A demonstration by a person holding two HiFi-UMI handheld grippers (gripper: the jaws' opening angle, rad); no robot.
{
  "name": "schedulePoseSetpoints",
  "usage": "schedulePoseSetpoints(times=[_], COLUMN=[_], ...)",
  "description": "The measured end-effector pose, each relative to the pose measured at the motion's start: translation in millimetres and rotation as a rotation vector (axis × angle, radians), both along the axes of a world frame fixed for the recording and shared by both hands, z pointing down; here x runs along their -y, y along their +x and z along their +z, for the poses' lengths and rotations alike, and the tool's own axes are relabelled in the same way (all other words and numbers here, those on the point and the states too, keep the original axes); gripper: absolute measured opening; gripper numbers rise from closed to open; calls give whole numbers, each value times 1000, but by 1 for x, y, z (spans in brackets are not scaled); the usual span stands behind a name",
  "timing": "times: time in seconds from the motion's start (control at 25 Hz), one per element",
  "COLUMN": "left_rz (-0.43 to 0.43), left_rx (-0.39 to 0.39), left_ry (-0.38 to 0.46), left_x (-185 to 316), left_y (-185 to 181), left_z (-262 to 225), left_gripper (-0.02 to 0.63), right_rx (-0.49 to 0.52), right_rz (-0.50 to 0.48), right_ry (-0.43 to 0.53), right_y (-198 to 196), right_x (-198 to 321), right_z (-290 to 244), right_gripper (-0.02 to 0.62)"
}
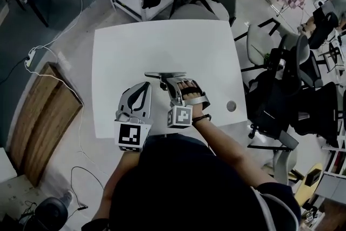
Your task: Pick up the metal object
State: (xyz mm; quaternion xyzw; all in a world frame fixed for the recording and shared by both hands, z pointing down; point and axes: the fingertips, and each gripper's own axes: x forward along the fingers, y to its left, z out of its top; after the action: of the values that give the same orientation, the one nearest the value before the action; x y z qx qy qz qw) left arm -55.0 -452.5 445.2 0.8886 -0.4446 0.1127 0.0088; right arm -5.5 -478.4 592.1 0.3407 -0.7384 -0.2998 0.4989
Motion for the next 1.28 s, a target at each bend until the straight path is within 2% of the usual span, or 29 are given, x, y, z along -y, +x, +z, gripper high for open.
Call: schedulePoseSetpoints(times=[0.2, 0.44, 0.8, 1.08, 1.28], left_rz=[3, -20, -41, -68, -82], left_rx=[-11, -61, -144, -188, -195], left_ry=[21, 71, 138, 180, 193], left_x=[0, 6, 13, 11, 10], left_y=[4, 4, 7, 3, -1], left_z=[-6, -26, -62, -92, -105], left_gripper=[21, 21, 21, 21, 21], right_rx=[181, 550, 1033, 1201, 1215], right_rz=[71, 186, 294, 344, 384], right_ry=[132, 227, 227, 200, 170], right_y=[9, 26, 67, 86, 88], right_x=[6, 6, -3, -14, -19], right_z=[-77, -168, -227, -243, -251], right_gripper=[28, 28, 26, 28, 28])
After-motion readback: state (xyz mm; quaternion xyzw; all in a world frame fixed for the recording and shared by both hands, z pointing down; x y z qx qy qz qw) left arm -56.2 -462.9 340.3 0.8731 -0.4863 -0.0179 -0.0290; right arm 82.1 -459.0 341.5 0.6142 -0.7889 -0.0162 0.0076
